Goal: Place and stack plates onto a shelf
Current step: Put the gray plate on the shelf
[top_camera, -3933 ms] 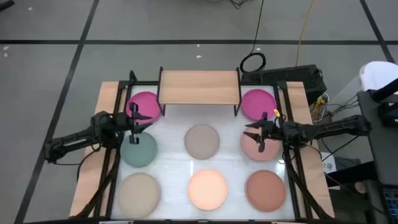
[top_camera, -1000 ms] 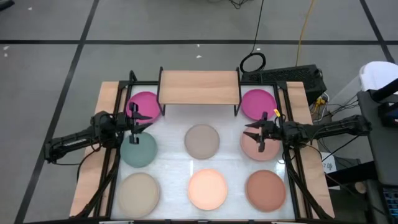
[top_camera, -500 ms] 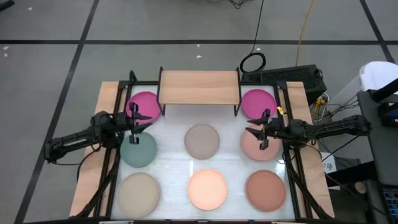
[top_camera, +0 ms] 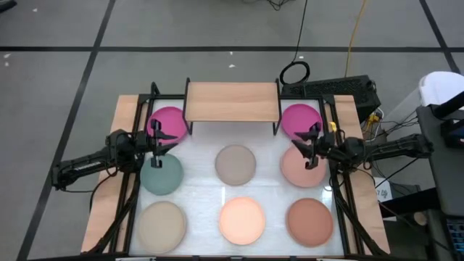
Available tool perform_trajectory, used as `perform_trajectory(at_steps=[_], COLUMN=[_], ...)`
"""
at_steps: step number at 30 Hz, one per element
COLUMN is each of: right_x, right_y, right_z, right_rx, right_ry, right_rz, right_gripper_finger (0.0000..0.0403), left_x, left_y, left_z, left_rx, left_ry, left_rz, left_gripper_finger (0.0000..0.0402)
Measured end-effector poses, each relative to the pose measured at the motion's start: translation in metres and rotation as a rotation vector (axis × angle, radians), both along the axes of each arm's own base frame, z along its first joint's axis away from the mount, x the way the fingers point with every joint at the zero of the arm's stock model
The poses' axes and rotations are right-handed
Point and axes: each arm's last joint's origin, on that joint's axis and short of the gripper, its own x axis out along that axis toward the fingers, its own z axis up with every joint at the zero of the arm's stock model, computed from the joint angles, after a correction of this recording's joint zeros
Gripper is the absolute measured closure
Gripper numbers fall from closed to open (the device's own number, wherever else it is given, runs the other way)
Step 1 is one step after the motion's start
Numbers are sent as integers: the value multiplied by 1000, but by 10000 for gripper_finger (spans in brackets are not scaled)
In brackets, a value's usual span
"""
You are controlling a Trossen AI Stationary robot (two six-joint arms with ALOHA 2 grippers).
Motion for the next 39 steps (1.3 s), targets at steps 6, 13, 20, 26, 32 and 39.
perform_trajectory(at_steps=[6, 13, 20, 26, 32, 39], right_x=[-3, -2, 0, 11, 42, 92], right_y=[-1, -1, 5, 18, 42, 63], right_z=[7, 7, 7, 28, 54, 60], right_rx=[-17, 2, -7, -112, -243, -309], right_ry=[-65, -68, -61, -22, 169, 447], right_rz=[-30, -26, 169, 251, 247, 192], right_gripper_finger=[248, 248, 248, 248, 248, 248], left_x=[0, 0, 0, 0, 0, 0], left_y=[0, 0, 0, 0, 0, 0], left_z=[0, 0, 0, 0, 0, 0], left_rx=[0, 0, 0, 0, 0, 0], left_ry=[-1, -1, -1, -1, -1, -1], left_rz=[0, 0, 0, 0, 0, 0], left_gripper_finger=[287, 287, 287, 287, 287, 287])
